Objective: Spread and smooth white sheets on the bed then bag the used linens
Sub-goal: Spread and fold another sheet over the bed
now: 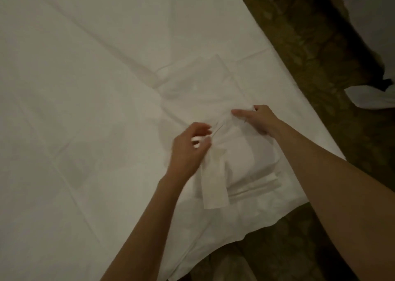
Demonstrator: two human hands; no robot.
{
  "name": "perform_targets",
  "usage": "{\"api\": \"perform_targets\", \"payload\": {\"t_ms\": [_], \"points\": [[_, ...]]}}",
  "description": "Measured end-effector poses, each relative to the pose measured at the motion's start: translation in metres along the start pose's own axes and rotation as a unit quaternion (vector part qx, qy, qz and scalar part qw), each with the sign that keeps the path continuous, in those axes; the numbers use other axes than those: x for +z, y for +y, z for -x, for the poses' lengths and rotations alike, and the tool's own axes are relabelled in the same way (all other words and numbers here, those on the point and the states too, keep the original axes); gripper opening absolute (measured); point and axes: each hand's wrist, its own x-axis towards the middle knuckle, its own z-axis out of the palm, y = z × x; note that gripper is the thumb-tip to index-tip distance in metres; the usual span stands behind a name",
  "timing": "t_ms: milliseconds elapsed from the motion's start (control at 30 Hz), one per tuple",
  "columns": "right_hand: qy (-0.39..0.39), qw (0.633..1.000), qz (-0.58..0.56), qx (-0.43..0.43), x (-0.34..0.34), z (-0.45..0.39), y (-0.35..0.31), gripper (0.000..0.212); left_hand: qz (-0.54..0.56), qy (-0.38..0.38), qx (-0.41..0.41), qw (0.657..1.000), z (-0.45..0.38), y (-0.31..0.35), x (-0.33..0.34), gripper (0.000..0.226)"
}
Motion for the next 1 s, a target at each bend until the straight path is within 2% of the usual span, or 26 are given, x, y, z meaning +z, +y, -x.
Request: {"api": "perform_targets", "payload": {"t_ms": [67, 133, 200, 267, 400, 533, 567, 600, 667, 700, 767, 833, 900, 1000], "points": [[-0.020, 1.000, 0.009, 0.011, -0.003, 0.000, -0.005, 0.061, -0.123, -0.105, 0.089, 0.983, -0.016, 0.014, 0.026, 0.026], [-0.030, 0.999, 0.011, 0.011, -0.005, 0.000, -0.006, 0.058, -0.293, -0.186, 0.098, 0.933, -0.036, 0.020, 0.043, 0.031], [-0.025, 1.000, 0.004, 0.007, -0.004, 0.002, -0.006, 0.051, -0.450, -0.228, 0.061, 0.861, -0.053, 0.014, 0.041, 0.044], [-0.024, 0.999, -0.025, 0.005, -0.003, 0.005, -0.005, 0.045, -0.540, -0.238, 0.015, 0.808, -0.061, 0.003, 0.023, 0.051], [-0.027, 0.997, -0.069, -0.001, 0.001, 0.008, -0.005, 0.050, -0.578, -0.248, -0.100, 0.771, -0.046, -0.023, -0.034, 0.059], [-0.033, 0.996, -0.078, -0.002, 0.002, 0.007, -0.006, 0.054, -0.466, -0.271, -0.311, 0.783, -0.016, -0.062, -0.095, 0.073], [-0.034, 0.996, -0.077, -0.001, 0.003, 0.005, -0.006, 0.055, -0.412, -0.267, -0.350, 0.798, -0.011, -0.072, -0.104, 0.070], [-0.034, 0.997, -0.075, 0.000, 0.004, 0.005, -0.006, 0.054, -0.335, -0.245, -0.374, 0.829, -0.007, -0.080, -0.108, 0.063], [-0.036, 0.997, -0.073, 0.004, 0.005, 0.003, -0.006, 0.050, -0.105, -0.142, -0.406, 0.897, -0.007, -0.088, -0.103, 0.051], [-0.037, 0.997, -0.072, 0.005, 0.004, 0.001, -0.004, 0.048, 0.018, -0.087, -0.416, 0.905, -0.009, -0.089, -0.097, 0.050], [-0.040, 0.997, -0.066, 0.012, 0.003, -0.002, -0.002, 0.048, 0.200, -0.031, -0.416, 0.886, -0.016, -0.085, -0.083, 0.055], [-0.049, 0.997, -0.059, 0.021, 0.002, -0.004, -0.001, 0.050, 0.305, -0.027, -0.412, 0.858, -0.022, -0.084, -0.070, 0.063], [-0.060, 0.996, -0.054, 0.037, 0.000, -0.007, 0.000, 0.054, 0.342, -0.045, -0.423, 0.838, -0.023, -0.086, -0.059, 0.068], [-0.079, 0.995, -0.047, 0.041, -0.002, -0.008, -0.002, 0.057, 0.323, -0.072, -0.451, 0.829, -0.022, -0.089, -0.050, 0.062]]}}
